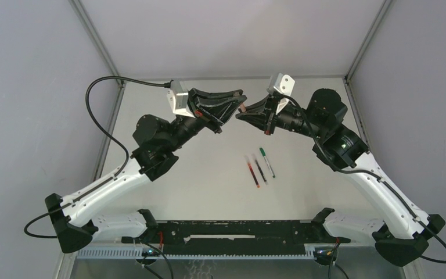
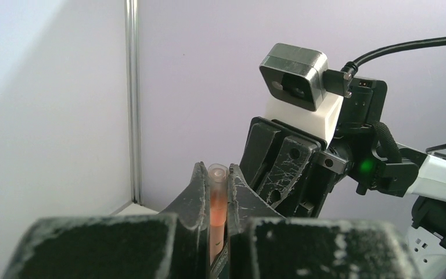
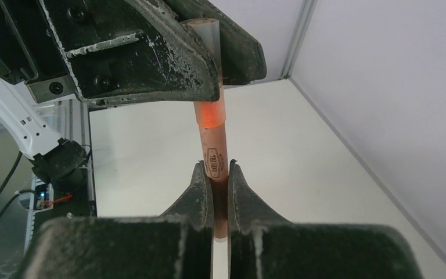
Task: Insert the pens into the pen caps
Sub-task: Press the pen cap onto the pen.
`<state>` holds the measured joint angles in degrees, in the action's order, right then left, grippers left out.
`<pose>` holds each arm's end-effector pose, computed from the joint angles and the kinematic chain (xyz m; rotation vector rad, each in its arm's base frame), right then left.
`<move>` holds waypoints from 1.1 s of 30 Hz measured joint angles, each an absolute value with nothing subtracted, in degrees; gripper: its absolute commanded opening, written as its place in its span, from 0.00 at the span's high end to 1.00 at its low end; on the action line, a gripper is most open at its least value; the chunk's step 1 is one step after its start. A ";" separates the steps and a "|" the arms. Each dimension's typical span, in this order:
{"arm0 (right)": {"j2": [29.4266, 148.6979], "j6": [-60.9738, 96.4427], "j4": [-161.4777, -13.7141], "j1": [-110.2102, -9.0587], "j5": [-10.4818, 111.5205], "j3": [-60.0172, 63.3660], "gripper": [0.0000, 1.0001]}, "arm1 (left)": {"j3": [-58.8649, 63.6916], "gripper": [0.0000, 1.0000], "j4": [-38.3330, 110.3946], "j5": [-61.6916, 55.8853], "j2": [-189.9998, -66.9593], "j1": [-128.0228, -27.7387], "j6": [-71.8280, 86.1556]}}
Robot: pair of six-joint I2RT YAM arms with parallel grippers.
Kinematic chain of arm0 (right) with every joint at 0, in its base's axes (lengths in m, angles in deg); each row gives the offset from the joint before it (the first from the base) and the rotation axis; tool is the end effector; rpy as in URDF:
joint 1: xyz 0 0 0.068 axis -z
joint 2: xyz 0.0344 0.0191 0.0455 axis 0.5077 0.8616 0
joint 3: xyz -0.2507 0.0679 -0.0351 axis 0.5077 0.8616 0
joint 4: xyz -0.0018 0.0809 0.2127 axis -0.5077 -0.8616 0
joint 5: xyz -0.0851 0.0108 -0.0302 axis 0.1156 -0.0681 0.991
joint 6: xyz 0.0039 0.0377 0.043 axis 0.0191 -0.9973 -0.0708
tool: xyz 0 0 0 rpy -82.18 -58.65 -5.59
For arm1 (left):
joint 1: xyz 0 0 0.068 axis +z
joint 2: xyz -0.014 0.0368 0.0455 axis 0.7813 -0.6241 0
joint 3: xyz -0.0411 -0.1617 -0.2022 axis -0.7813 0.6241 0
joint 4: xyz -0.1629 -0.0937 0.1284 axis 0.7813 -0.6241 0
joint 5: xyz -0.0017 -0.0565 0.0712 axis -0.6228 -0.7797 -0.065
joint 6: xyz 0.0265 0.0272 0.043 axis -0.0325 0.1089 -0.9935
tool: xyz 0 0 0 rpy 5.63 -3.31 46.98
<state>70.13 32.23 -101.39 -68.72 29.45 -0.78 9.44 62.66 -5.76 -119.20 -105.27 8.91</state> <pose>0.1414 0.1362 0.4550 -0.9802 1.2694 0.8025 0.1280 -0.1887 0.4542 0.5746 1.0180 -1.1515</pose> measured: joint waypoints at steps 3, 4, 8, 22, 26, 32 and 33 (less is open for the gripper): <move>70.00 33.74 -101.44 -68.72 29.28 -1.04 1.00 | 9.44 1.00 63.31 -5.82 -119.22 -105.49 8.53; 69.96 34.18 -101.44 -68.72 29.10 -1.04 1.00 | 9.44 1.00 63.36 -5.95 -119.25 -105.53 8.51; 69.76 36.21 -101.44 -68.33 27.20 -1.06 1.00 | 9.44 1.00 63.75 -7.02 -119.25 -105.58 7.99; 61.39 43.14 -96.63 -69.47 22.15 10.74 1.00 | 12.67 0.46 57.72 -18.39 -115.88 -105.62 13.58; 57.91 43.31 -93.42 -69.99 24.73 16.58 1.00 | 12.78 0.34 53.85 -21.76 -116.38 -104.31 17.41; 49.91 38.09 -86.81 -70.04 30.83 29.45 1.00 | 12.78 0.25 48.52 -23.39 -115.03 -99.59 21.04; 48.73 36.91 -86.27 -70.04 31.79 30.85 1.00 | 12.76 0.25 47.73 -23.26 -114.44 -98.84 21.01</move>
